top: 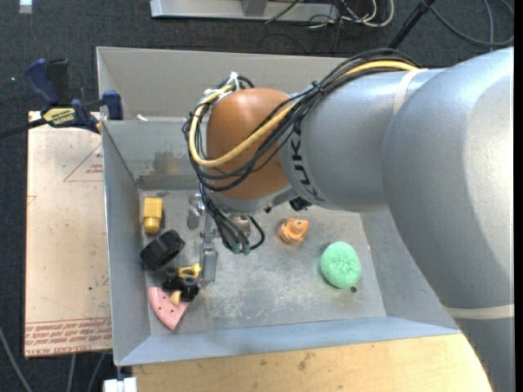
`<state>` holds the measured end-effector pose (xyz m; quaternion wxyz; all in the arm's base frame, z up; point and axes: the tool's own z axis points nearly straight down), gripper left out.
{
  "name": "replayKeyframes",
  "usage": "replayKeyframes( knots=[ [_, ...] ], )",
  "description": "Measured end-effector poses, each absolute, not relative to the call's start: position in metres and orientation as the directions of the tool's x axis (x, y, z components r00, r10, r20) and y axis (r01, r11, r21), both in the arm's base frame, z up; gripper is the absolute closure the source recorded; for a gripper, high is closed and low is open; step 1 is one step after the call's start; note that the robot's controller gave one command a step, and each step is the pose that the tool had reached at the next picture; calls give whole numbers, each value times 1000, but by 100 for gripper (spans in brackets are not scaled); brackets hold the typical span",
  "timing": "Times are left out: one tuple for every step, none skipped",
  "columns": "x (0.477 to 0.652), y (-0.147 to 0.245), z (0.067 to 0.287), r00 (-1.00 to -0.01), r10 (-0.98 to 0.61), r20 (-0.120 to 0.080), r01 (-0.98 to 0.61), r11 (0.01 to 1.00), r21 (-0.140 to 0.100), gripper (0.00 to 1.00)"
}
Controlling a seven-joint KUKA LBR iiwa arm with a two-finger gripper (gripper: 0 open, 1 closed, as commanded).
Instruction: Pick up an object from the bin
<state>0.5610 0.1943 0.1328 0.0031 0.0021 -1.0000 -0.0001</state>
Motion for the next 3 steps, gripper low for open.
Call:
replayKeyframes(
  knots=[
    [563, 193, 138, -1000, -1, 0, -1, 1000, 2, 0],
    [544, 206, 101, -998, -69, -5, -69, 998, 2, 0],
    [531, 189, 72, -946, -323, -5, -323, 946, 0, 100]
  ],
)
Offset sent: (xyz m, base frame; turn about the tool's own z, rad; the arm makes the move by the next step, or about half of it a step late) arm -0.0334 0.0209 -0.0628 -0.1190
